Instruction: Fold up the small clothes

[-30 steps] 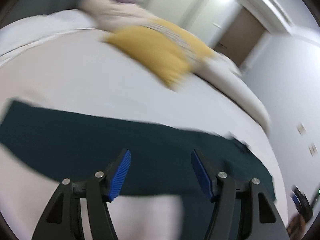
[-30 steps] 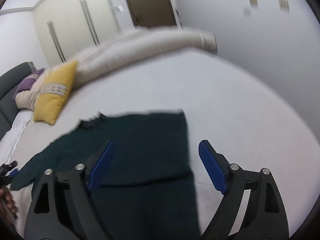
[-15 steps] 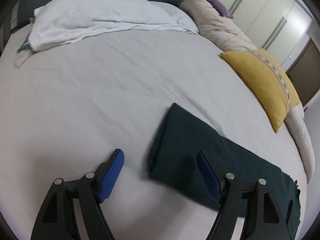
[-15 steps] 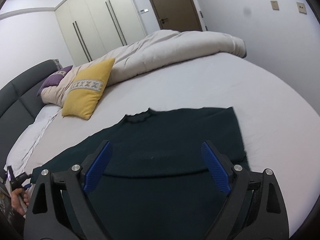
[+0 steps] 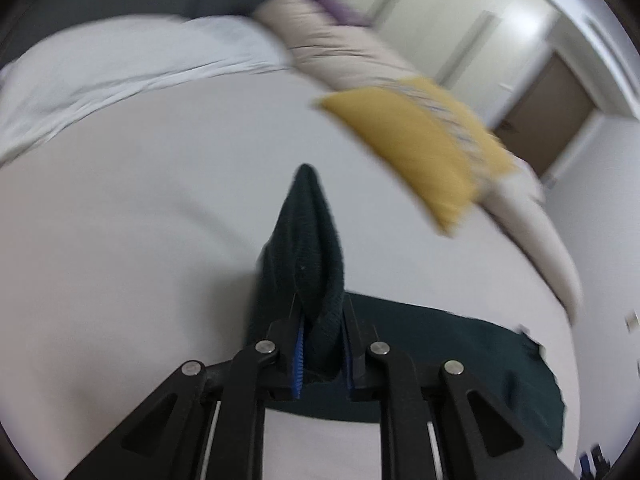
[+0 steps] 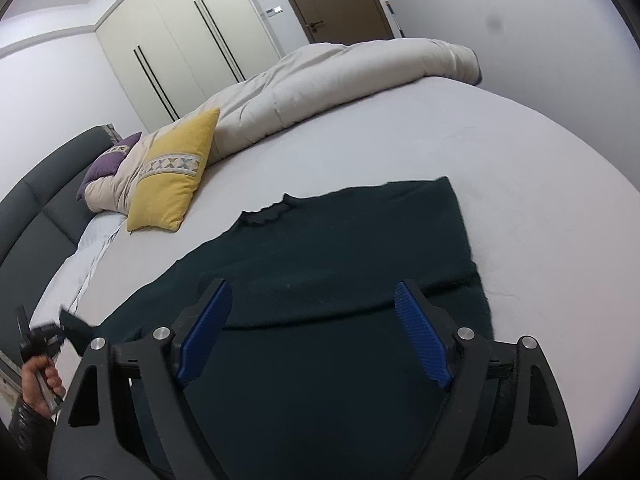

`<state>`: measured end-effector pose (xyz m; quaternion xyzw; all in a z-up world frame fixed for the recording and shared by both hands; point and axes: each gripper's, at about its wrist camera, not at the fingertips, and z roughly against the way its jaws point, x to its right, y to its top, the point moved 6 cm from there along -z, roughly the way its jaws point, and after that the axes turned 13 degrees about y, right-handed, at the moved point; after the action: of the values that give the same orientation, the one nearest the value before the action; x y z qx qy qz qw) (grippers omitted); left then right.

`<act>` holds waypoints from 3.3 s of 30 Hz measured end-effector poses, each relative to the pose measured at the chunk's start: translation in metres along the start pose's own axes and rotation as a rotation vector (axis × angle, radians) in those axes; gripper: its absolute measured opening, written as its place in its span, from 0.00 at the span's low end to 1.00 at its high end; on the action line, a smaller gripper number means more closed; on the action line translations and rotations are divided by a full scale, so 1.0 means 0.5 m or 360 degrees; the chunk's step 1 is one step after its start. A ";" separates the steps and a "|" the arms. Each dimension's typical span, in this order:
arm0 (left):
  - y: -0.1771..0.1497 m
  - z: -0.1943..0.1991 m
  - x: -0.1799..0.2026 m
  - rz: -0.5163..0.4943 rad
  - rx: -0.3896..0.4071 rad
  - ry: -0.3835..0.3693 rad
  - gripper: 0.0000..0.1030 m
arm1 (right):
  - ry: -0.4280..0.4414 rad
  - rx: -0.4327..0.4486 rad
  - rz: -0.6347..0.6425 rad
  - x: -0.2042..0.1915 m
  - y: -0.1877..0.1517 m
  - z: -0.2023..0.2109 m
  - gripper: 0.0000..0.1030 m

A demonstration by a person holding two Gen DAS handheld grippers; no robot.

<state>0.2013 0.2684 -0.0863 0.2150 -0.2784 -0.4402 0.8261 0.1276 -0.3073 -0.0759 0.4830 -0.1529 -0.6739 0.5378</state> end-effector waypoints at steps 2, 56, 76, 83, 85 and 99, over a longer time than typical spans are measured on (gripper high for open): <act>-0.032 0.026 0.132 -0.0133 -0.0006 -0.0147 0.15 | 0.0001 0.0002 -0.0018 0.015 -0.005 0.010 0.80; -0.156 -0.165 0.333 -0.0389 -0.0287 -0.0160 0.70 | 0.0111 -0.0662 -0.0169 0.094 -0.028 -0.333 0.06; -0.144 -0.247 0.368 -0.0508 -0.0248 0.0007 0.08 | 0.0118 -0.0652 -0.0083 0.050 -0.009 -0.361 0.06; -0.132 -0.219 0.360 -0.0485 -0.0246 -0.0044 0.09 | 0.0167 -0.0644 -0.0269 0.093 -0.029 -0.378 0.06; -0.132 -0.179 0.349 -0.0447 -0.0200 -0.0075 0.11 | 0.0172 -0.0642 -0.0279 0.091 -0.022 -0.379 0.06; -0.219 -0.180 0.361 -0.0740 -0.0178 0.0022 0.15 | 0.0132 -0.0623 -0.0342 0.117 -0.033 -0.351 0.05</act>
<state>0.2756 0.0684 -0.1710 0.2304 -0.1909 -0.6319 0.7150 0.2635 -0.2970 -0.2016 0.4102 0.0553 -0.7238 0.5521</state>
